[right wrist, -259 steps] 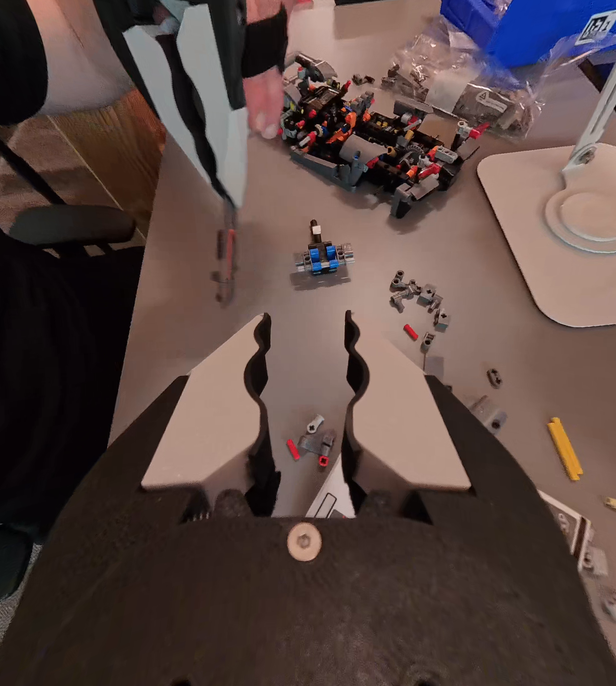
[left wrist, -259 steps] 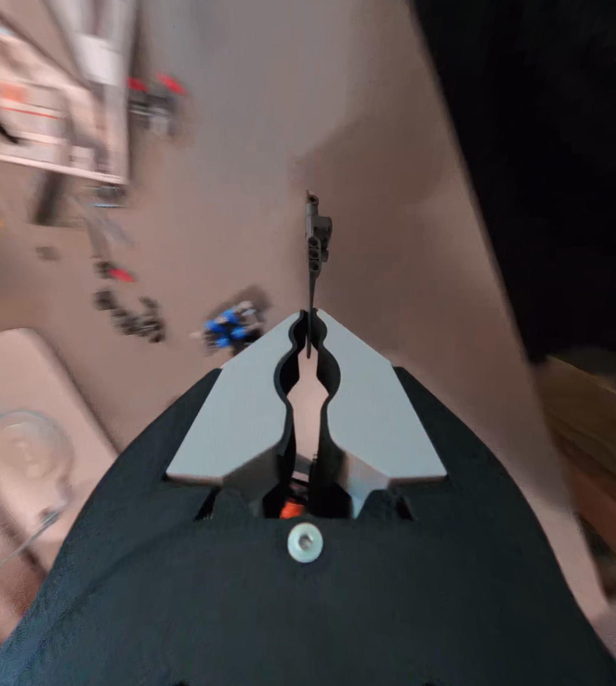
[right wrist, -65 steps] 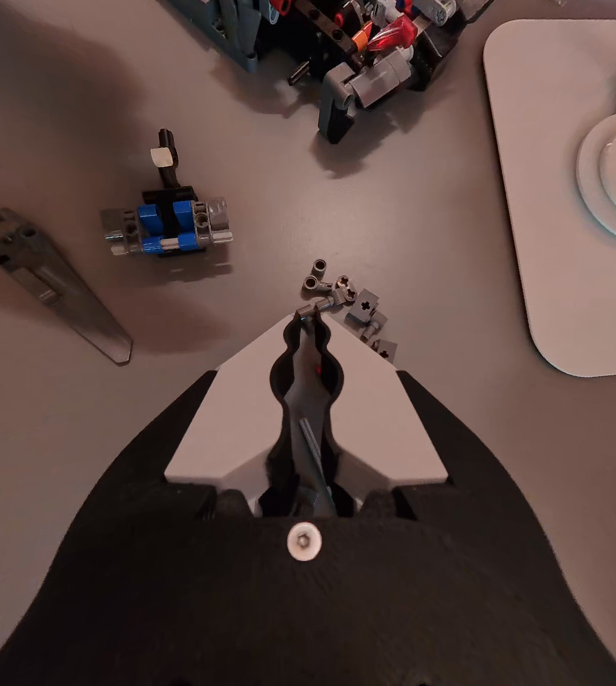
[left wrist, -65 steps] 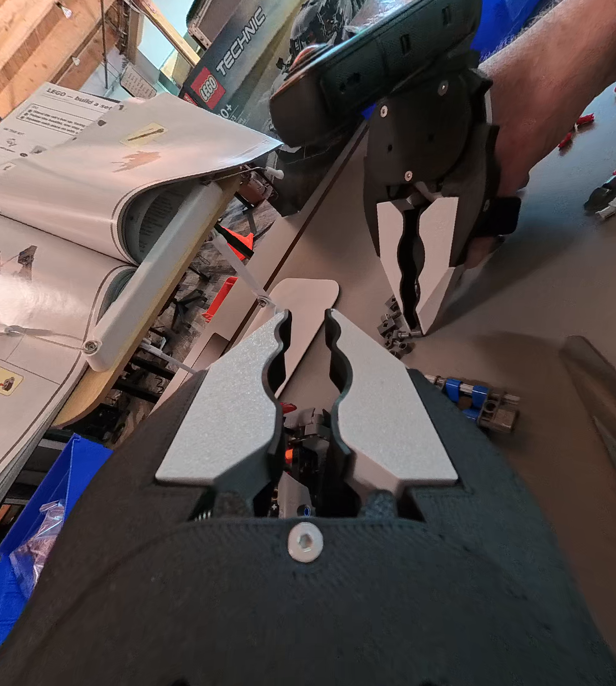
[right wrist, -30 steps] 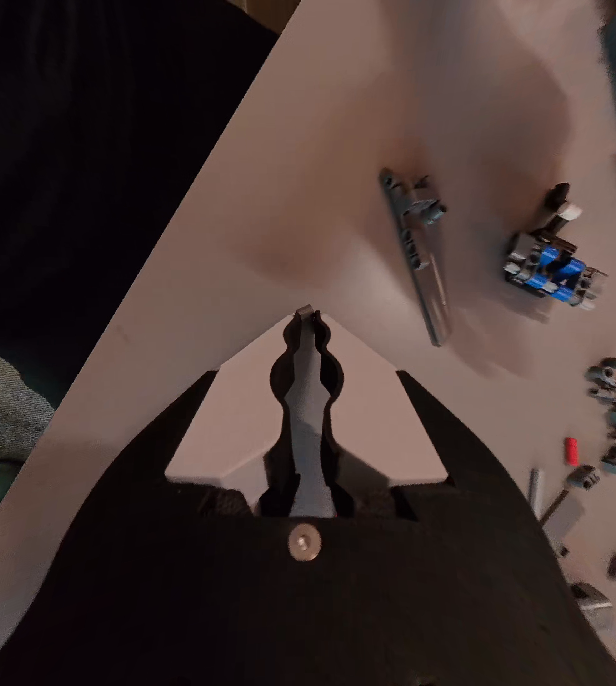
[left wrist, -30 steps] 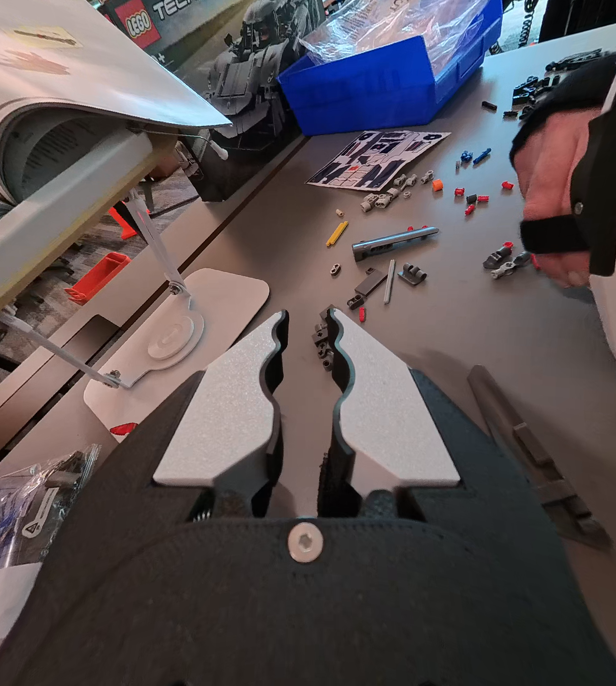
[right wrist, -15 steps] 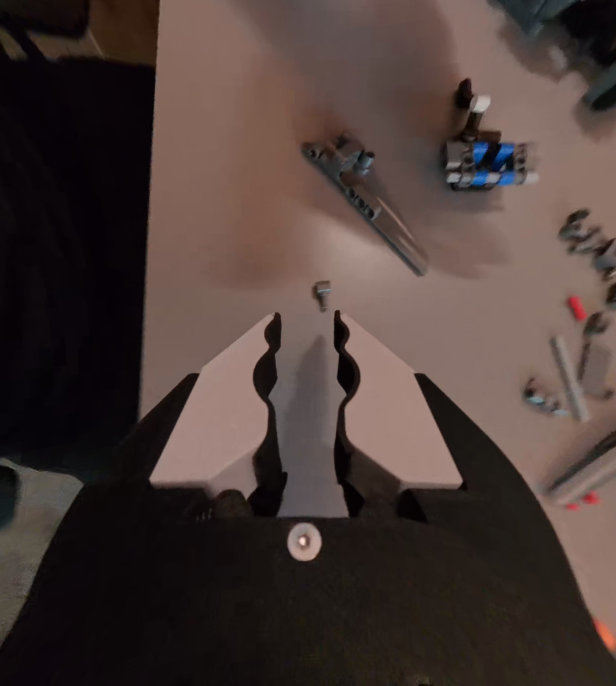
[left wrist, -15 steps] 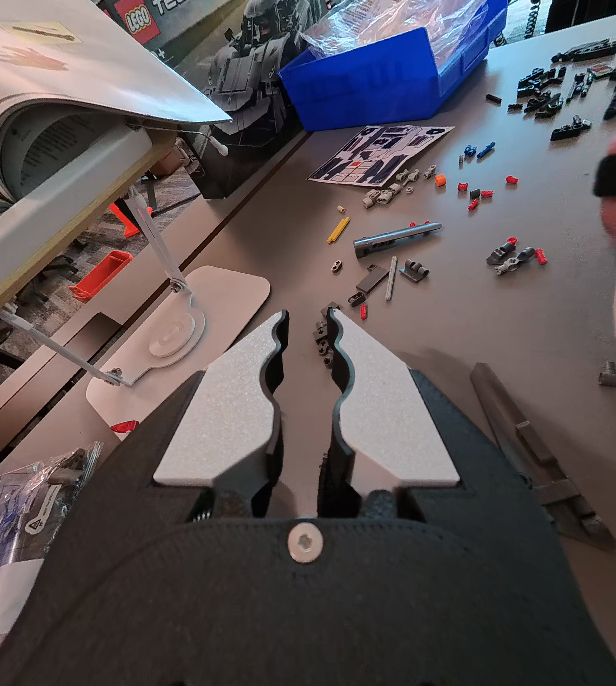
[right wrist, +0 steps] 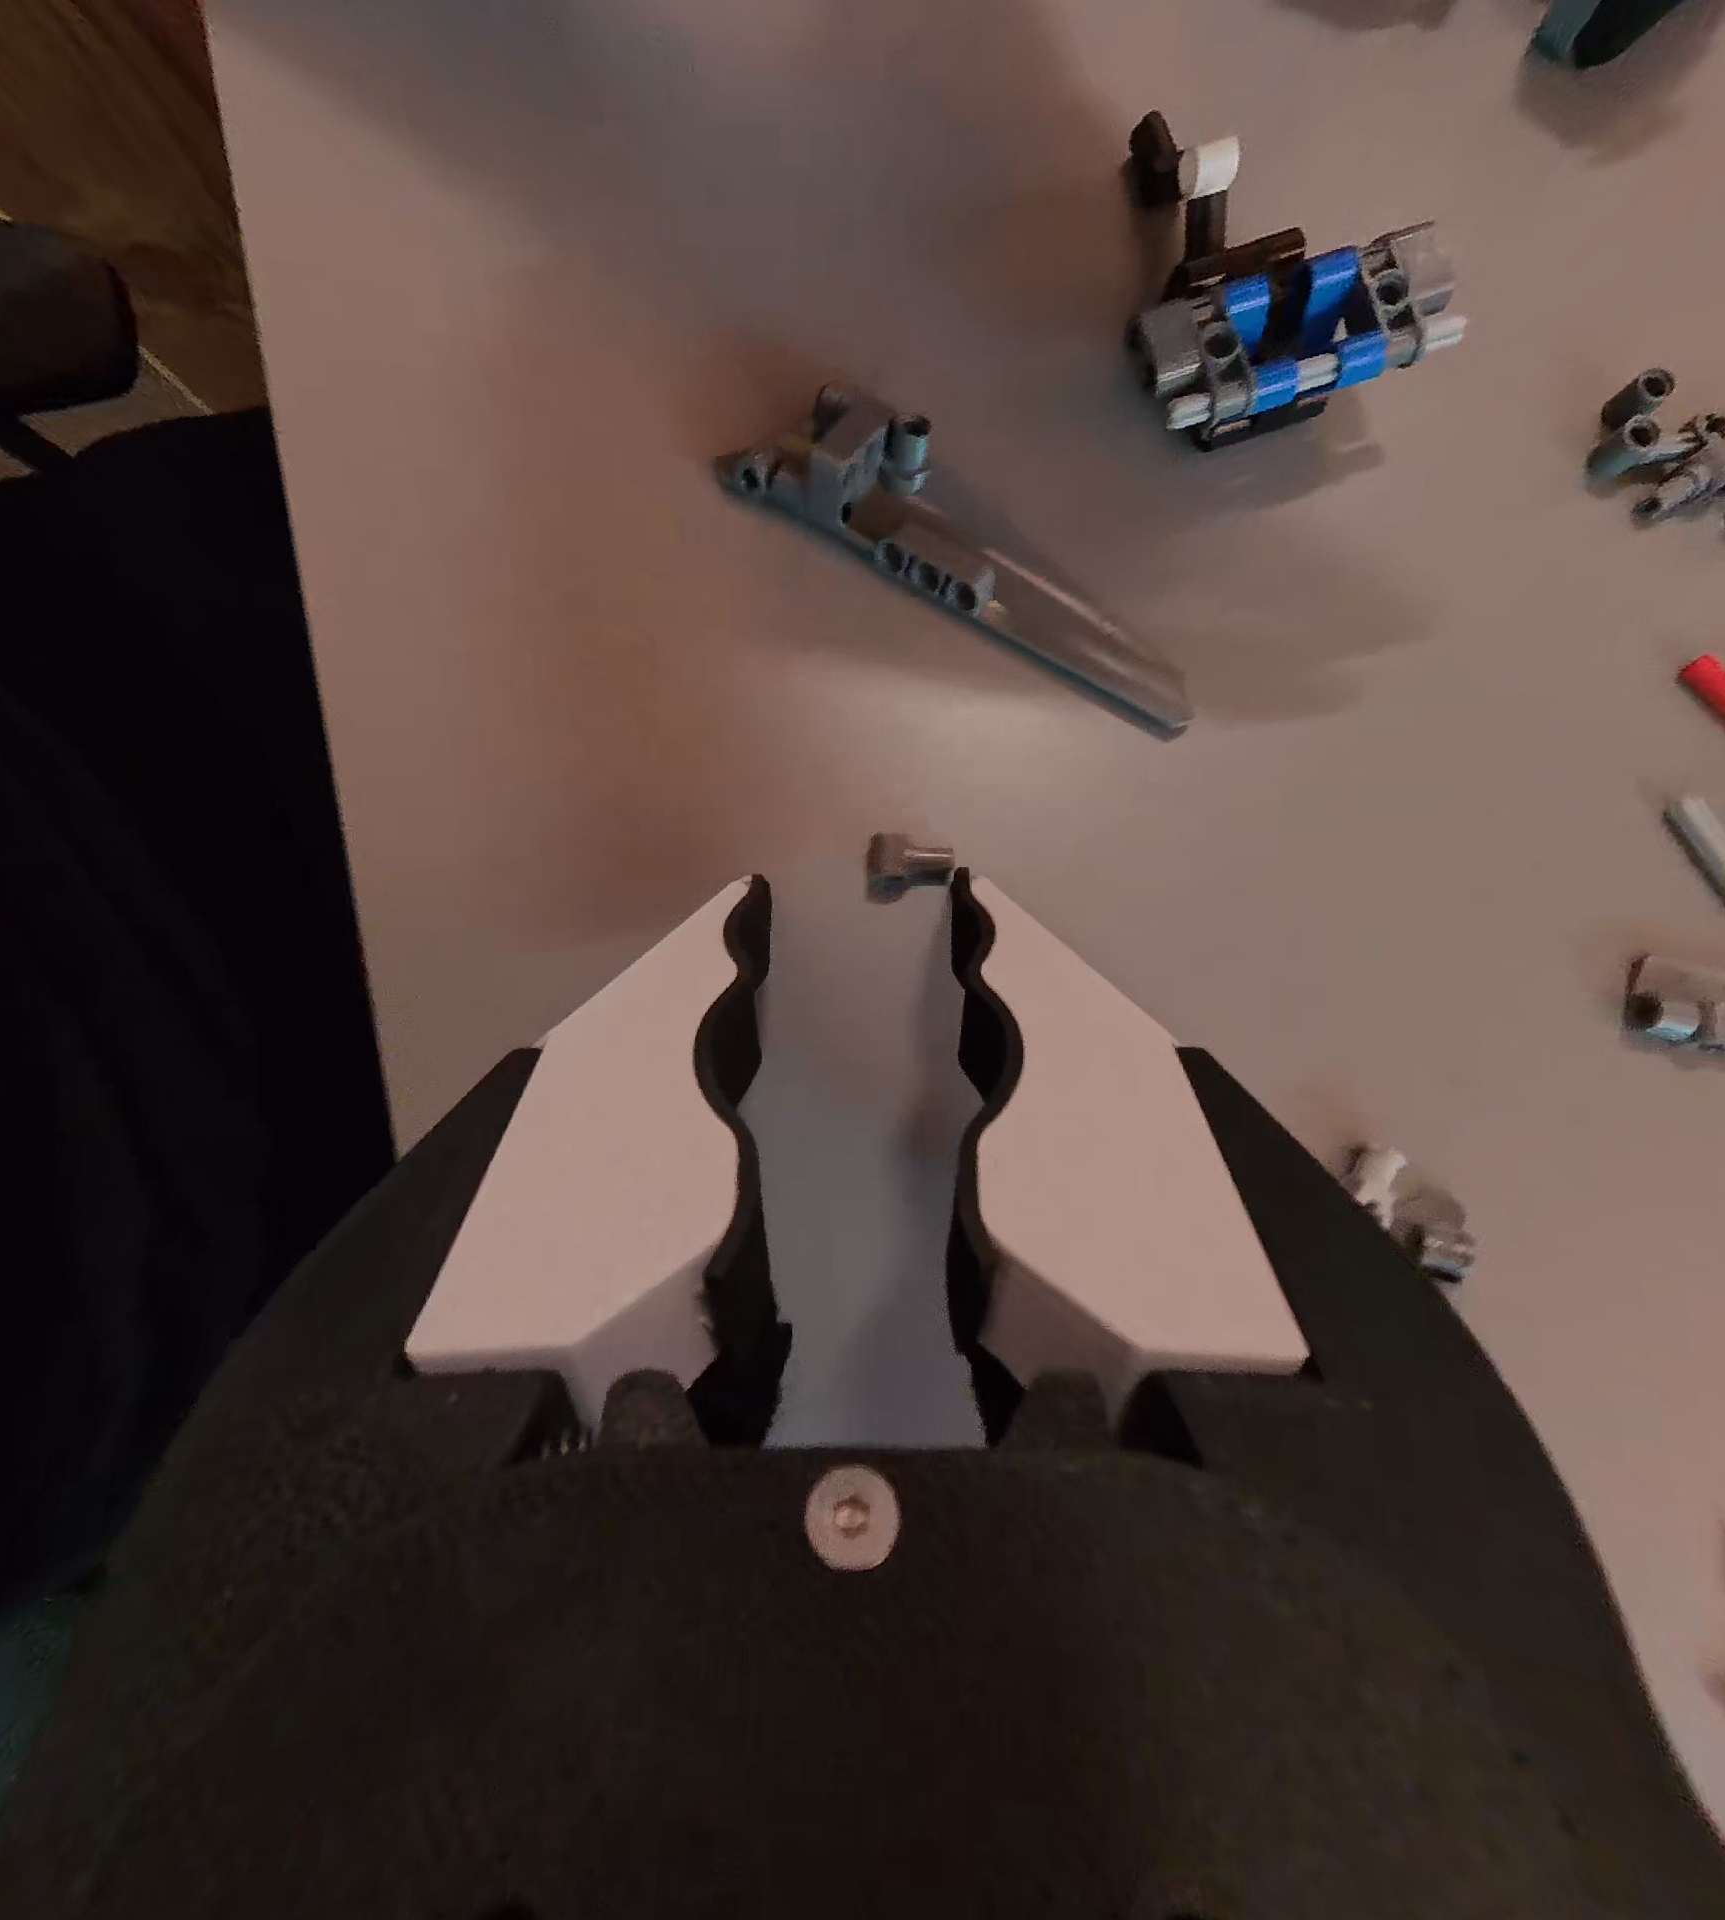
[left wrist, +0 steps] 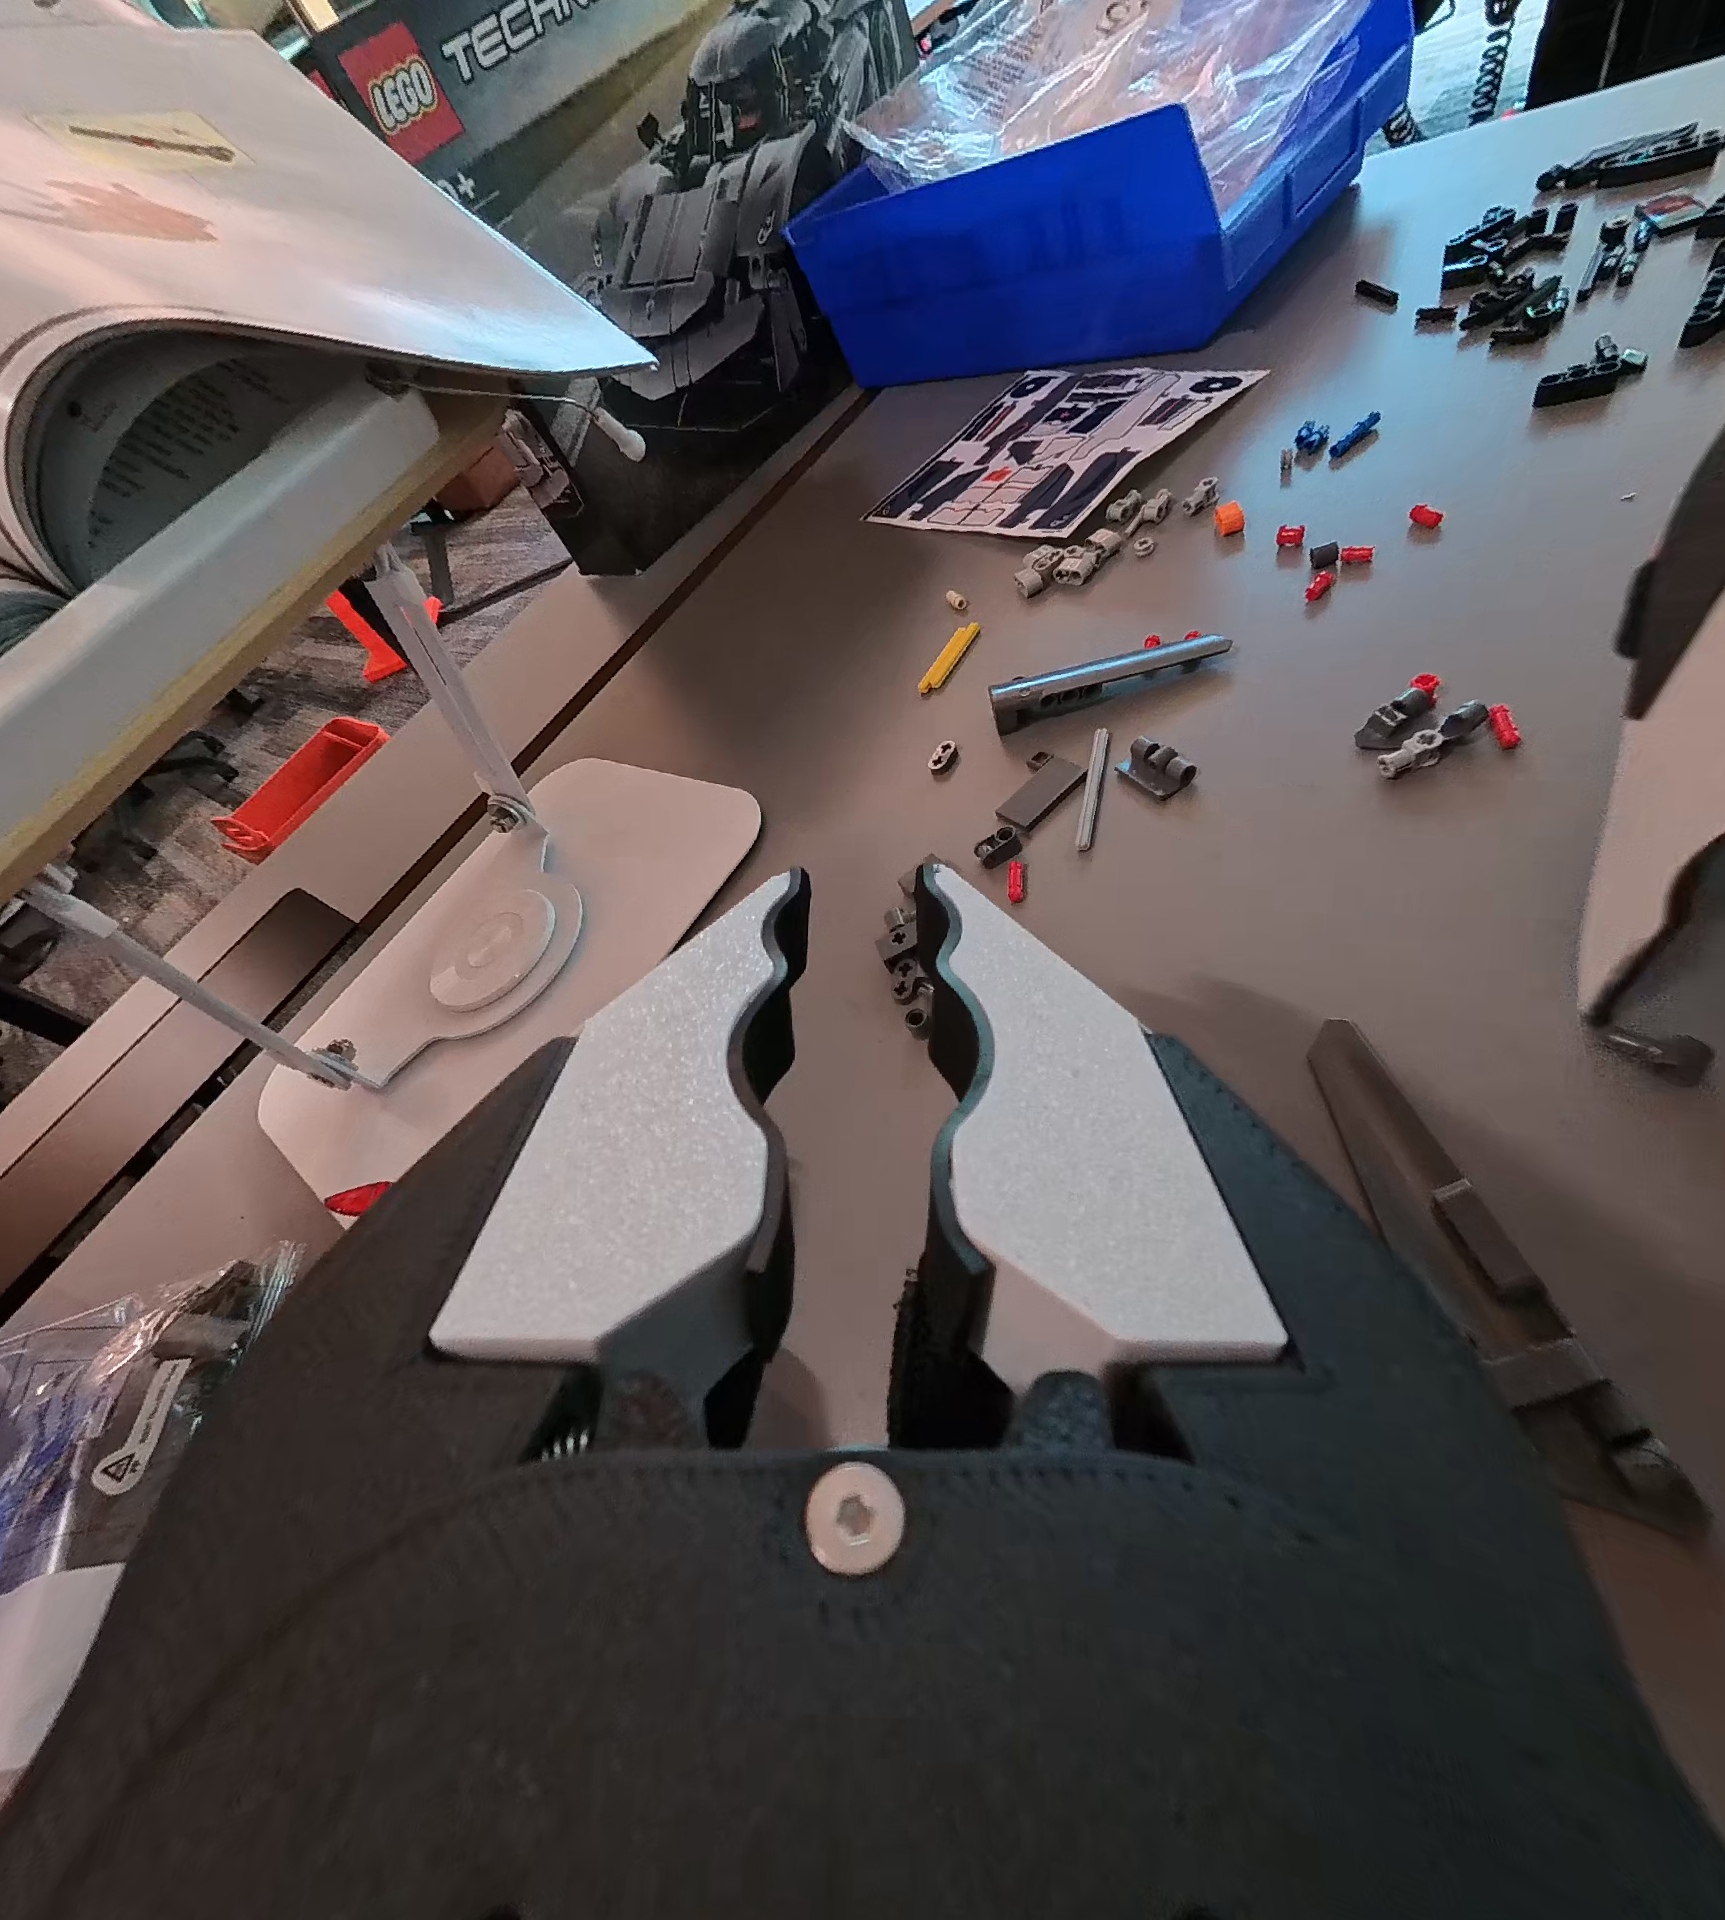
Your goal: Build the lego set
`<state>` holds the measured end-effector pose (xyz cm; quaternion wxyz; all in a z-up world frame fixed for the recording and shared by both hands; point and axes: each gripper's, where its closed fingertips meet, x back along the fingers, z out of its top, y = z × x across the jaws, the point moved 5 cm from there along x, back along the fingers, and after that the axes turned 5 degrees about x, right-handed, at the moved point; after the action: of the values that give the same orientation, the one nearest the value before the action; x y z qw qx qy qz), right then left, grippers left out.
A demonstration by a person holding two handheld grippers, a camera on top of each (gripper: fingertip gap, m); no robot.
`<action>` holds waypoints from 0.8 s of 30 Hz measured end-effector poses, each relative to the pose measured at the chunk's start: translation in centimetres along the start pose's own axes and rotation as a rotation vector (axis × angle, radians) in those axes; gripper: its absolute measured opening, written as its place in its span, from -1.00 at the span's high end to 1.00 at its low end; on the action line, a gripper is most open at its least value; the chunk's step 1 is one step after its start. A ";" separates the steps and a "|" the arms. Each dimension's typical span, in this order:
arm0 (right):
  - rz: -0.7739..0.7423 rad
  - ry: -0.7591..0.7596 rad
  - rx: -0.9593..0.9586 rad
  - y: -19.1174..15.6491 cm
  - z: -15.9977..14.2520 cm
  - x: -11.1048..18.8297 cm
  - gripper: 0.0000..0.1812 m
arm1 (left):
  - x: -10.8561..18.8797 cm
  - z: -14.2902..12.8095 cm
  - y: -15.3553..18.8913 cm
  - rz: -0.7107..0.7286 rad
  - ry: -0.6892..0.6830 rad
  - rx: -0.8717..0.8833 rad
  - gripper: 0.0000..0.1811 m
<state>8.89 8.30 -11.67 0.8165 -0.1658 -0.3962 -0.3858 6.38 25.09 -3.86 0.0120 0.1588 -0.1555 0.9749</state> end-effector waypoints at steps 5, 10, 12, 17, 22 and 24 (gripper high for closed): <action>-0.019 0.001 0.059 1.2 1.3 -0.2 0.64 | -0.1 -0.1 0.2 0.000 -0.006 -0.015 0.81; -0.087 -0.005 -0.022 -0.2 0.2 0.3 0.71 | -0.1 -0.1 0.5 -0.009 -0.013 -0.024 0.81; -0.088 0.015 -0.064 -0.9 -0.1 0.1 0.68 | -0.2 -0.1 0.8 -0.018 -0.014 -0.033 0.81; -0.065 0.063 -0.077 -0.6 0.3 -0.4 0.64 | -0.6 -0.4 1.2 -0.023 -0.030 -0.054 0.80; -0.031 0.100 -0.068 -1.0 0.6 -0.2 0.69 | -0.5 -0.5 0.9 -0.018 -0.027 -0.039 0.81; -0.060 0.108 -0.076 -1.3 0.4 0.1 0.72 | -0.4 -0.4 0.9 -0.018 -0.022 -0.042 0.81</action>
<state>7.76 7.61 -11.38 0.8178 -0.1639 -0.3415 -0.4332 6.60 24.35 -4.59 0.0224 0.1707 -0.1747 0.9695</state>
